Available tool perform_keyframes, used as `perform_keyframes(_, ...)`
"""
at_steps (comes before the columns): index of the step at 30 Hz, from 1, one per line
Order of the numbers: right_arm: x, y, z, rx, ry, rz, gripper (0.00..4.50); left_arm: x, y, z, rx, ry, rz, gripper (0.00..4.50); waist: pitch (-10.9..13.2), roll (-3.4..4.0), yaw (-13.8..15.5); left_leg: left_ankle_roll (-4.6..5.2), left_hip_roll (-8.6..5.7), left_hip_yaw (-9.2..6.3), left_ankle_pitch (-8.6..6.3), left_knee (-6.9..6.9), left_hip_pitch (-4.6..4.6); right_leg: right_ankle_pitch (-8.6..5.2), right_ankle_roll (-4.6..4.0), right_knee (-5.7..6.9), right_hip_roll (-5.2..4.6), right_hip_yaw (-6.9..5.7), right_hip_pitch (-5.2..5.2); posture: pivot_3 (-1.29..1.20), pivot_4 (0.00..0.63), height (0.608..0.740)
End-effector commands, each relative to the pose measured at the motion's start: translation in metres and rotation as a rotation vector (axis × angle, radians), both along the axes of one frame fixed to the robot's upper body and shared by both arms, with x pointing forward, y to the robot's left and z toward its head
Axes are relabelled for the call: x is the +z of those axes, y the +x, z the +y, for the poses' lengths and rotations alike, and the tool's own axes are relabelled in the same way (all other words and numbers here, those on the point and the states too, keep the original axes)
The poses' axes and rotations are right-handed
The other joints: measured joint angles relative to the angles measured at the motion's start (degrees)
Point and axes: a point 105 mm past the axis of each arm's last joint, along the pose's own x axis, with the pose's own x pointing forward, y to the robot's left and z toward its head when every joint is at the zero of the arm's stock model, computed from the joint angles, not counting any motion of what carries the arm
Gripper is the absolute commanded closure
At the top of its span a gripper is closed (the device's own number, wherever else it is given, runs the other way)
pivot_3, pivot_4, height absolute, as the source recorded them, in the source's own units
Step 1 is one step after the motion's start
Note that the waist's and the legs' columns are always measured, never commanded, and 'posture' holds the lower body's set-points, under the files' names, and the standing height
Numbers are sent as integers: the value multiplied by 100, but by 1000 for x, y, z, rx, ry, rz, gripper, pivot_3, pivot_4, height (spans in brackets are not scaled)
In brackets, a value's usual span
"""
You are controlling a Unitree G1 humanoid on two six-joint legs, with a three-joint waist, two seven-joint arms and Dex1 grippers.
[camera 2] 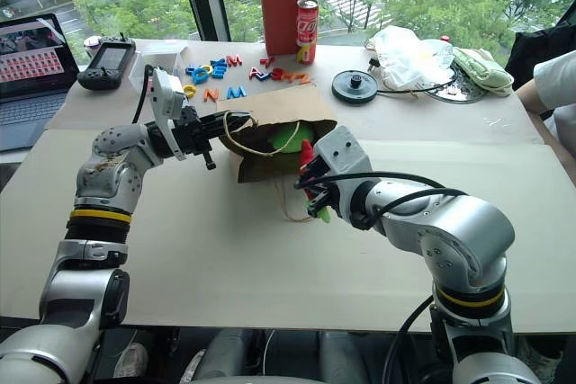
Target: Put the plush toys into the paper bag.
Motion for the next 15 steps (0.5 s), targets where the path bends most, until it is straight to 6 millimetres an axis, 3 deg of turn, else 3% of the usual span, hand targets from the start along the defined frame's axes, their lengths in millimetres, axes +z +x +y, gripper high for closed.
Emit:
perform_keyframes(1, 4, 13, 13, 13, 15, -41, 3822, 22, -1, -3, -9, -8, -70, 4500, 0, 0, 5, 0, -3, 0, 0, 0, 0, 0, 1, 0, -1, -1, 0, 0, 150, 739)
perform_keyframes(9, 7, 56, 43, 18, 31, -81, 3822, 21, -5, -7, -23, -7, -70, 4500, 0, 1, -33, 1, 2, -1, 1, 1, 4, 1, -1, 2, 7, -4, -4, 0, 150, 739)
perform_keyframes(11, 24, 77, 58, 2, 100, -113, 3822, 19, -6, -10, -36, -3, -67, 4500, 0, 1, -39, 1, 2, -2, 1, 0, 3, 1, -1, 15, 7, -6, -4, 0, 150, 739)
perform_keyframes(15, 43, 99, 80, -41, 238, -120, 3822, 18, -7, -12, -45, -1, -64, 4500, 1, 2, -78, -2, 3, 0, 3, -1, 2, 2, -3, 24, 8, -4, -10, 0, 150, 739)
